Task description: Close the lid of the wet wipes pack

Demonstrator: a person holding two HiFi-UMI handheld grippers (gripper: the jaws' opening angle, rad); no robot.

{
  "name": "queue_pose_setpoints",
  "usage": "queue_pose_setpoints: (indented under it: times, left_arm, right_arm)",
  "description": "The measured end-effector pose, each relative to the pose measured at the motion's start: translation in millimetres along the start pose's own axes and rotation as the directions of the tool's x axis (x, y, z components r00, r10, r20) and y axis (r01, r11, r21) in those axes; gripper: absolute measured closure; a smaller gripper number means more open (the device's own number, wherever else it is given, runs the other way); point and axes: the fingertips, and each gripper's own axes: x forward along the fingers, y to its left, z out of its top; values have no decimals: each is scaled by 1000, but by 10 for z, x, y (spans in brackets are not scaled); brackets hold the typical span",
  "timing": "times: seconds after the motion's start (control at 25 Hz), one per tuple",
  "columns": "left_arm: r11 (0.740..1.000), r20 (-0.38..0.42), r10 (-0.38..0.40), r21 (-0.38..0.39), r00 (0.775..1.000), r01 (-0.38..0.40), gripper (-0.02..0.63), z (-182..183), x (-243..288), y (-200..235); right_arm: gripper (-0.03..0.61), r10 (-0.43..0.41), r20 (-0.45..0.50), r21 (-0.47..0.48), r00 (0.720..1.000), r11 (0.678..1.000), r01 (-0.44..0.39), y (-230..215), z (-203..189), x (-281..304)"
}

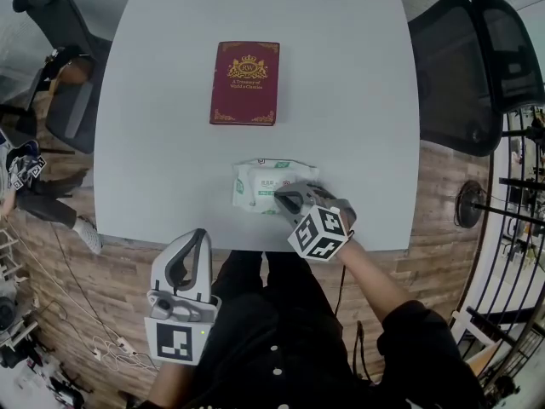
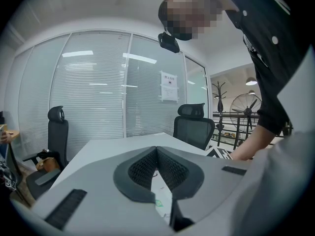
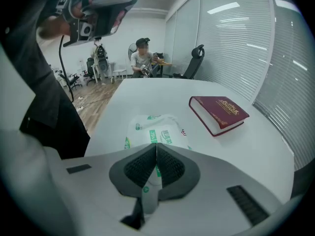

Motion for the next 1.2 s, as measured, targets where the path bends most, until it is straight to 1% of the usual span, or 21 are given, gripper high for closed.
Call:
queue_pose_setpoints:
  times: [0.12, 0.28, 0.4, 0.52, 0.6, 0.64, 0.72, 0.8, 0.92, 1.04, 1.12, 1.2]
  left_arm:
    - [1000, 13, -4, 11, 1000, 4, 598, 50, -4, -9]
    - [1000, 40, -17, 6, 999, 17, 598, 151, -1, -22]
    - [999, 52, -40, 4, 998, 40, 598, 233, 47, -47]
    - [998, 53, -54, -10, 997, 54, 598, 293, 78, -49]
    - [998, 80, -67, -13, 995, 68, 598, 377, 88, -51]
    - [997, 109, -77, -4, 991, 78, 598, 447, 92, -52]
    - [995, 166, -98, 31, 981, 94, 598, 587, 96, -50]
    - [994, 184, -107, 46, 977, 100, 598, 646, 96, -40]
    - [995, 170, -101, 36, 980, 97, 598, 665, 88, -12]
    - [994, 193, -93, 69, 977, 81, 598, 754, 76, 25]
    - [995, 209, -86, 76, 974, 71, 598, 814, 60, 47]
    - [995, 228, -77, 77, 971, 60, 598, 878, 36, 83]
  right_arm:
    - [551, -4, 46, 53, 999, 999, 2, -53, 50, -130]
    - [550, -53, 114, 121, 992, 992, 39, -174, 152, -413]
    - [551, -113, 195, 192, 974, 978, 75, -288, 292, -695]
    - [551, -183, 266, 251, 946, 961, 116, -403, 474, -1013]
    - [551, -233, 316, 287, 919, 947, 142, -468, 620, -1261]
    - [551, -259, 341, 302, 904, 941, 156, -496, 684, -1385]
    - [551, -311, 396, 319, 864, 929, 188, -555, 808, -1631]
    - [551, -360, 436, 347, 825, 913, 215, -606, 900, -1863]
    - [551, -423, 435, 408, 795, 880, 245, -639, 910, -2165]
    - [551, -494, 465, 486, 735, 836, 255, -693, 957, -2475]
    - [551, -535, 479, 527, 696, 809, 260, -725, 969, -2660]
    - [551, -578, 480, 554, 660, 783, 283, -759, 960, -2829]
